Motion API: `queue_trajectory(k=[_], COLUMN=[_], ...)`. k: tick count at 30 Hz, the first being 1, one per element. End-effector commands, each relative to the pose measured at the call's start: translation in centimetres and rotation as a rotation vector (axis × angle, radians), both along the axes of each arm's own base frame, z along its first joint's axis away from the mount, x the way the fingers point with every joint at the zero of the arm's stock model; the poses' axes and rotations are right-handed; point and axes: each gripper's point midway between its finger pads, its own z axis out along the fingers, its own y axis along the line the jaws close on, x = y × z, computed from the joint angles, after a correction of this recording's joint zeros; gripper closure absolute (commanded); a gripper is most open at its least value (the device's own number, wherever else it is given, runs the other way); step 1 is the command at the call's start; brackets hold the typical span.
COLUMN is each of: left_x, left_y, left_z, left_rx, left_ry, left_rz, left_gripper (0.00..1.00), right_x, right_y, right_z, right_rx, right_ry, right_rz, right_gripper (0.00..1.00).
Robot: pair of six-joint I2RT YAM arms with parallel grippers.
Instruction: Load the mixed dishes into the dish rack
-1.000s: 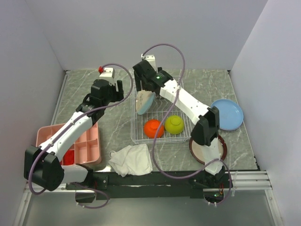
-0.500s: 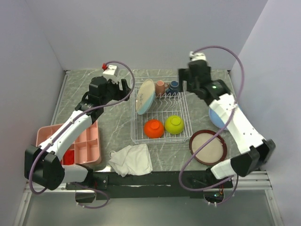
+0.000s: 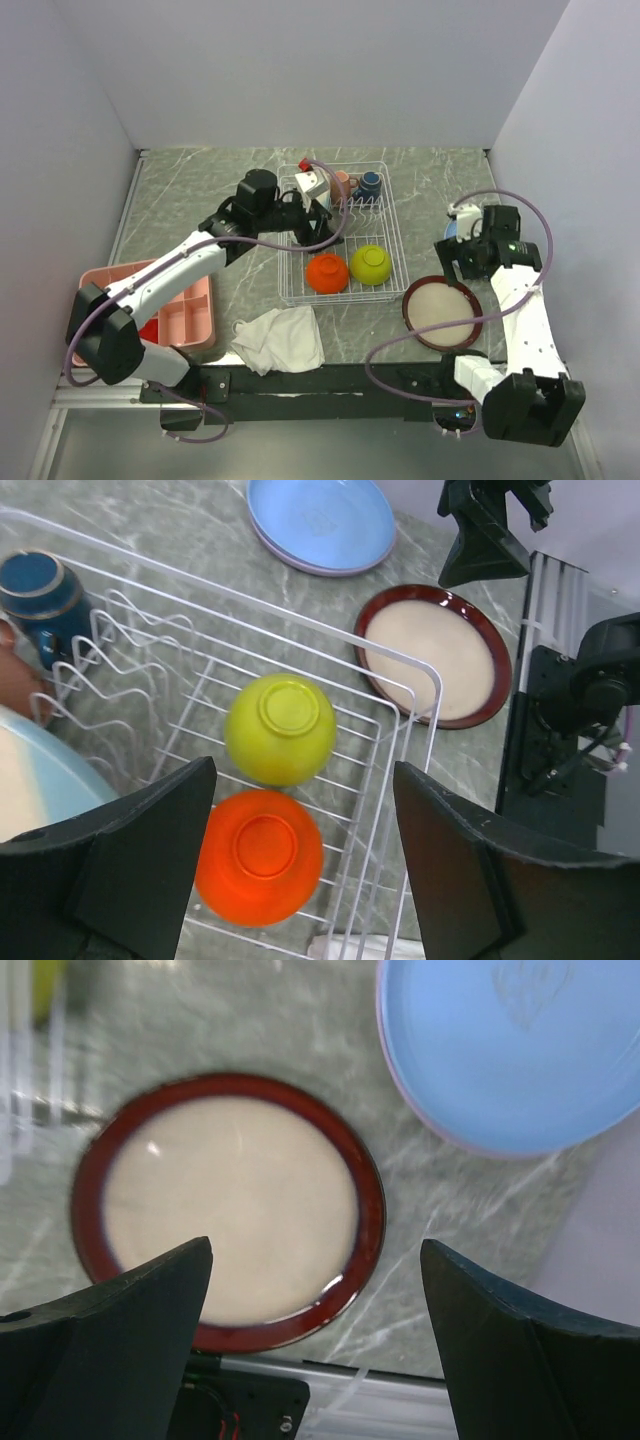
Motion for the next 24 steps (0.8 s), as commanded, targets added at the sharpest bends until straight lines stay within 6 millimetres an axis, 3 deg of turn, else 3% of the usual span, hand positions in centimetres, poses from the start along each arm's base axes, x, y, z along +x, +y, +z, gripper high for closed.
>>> queue_trajectory(k=[1, 2, 5, 9, 14, 20, 24], left_x=[0.0, 0.2, 0.5, 1.1, 2.8, 5.5, 7.3], left_y=[-1.3, -1.6, -2.1, -2.6, -3.9, -5.7, -6.4], left_z=[1.6, 1.3, 1.4, 1.9, 1.4, 1.7, 1.9], left_rx=[-0.05, -0.041, -0.034, -0.036, -0.005, 0.001, 0.005], left_ry=[-0.002, 0.011, 0.012, -0.008, -0.022, -0.017, -0.019], left_rz=[-0.06, -0.061, -0.077, -0.087, -0.108, -0.085, -0.049], left_gripper=[0.22, 0.22, 0.22, 0.21, 0.22, 0.22, 0.22], right_x=[-1.5, -1.9, -2.6, -3.0, -3.9, -4.1, -4.8], right_y=[-1.7, -3.3, -5.3, -6.6, -6.8, -8.1, -7.9], right_z=[-2.5, -3.1, -5.2, -7.5, -8.9, -11.0, -12.3], right_rx=[0.009, 0.014, 0.057, 0.123, 0.15, 0.208, 0.268], right_ry=[0.057, 0.073, 0.137, 0.228, 0.301, 0.368, 0.434], right_rz=[0.066, 0.01, -0.025, -0.008, 0.093, 0.033, 0.046], right_gripper=[0.08, 0.09, 0.09, 0.13, 0.13, 0.14, 0.22])
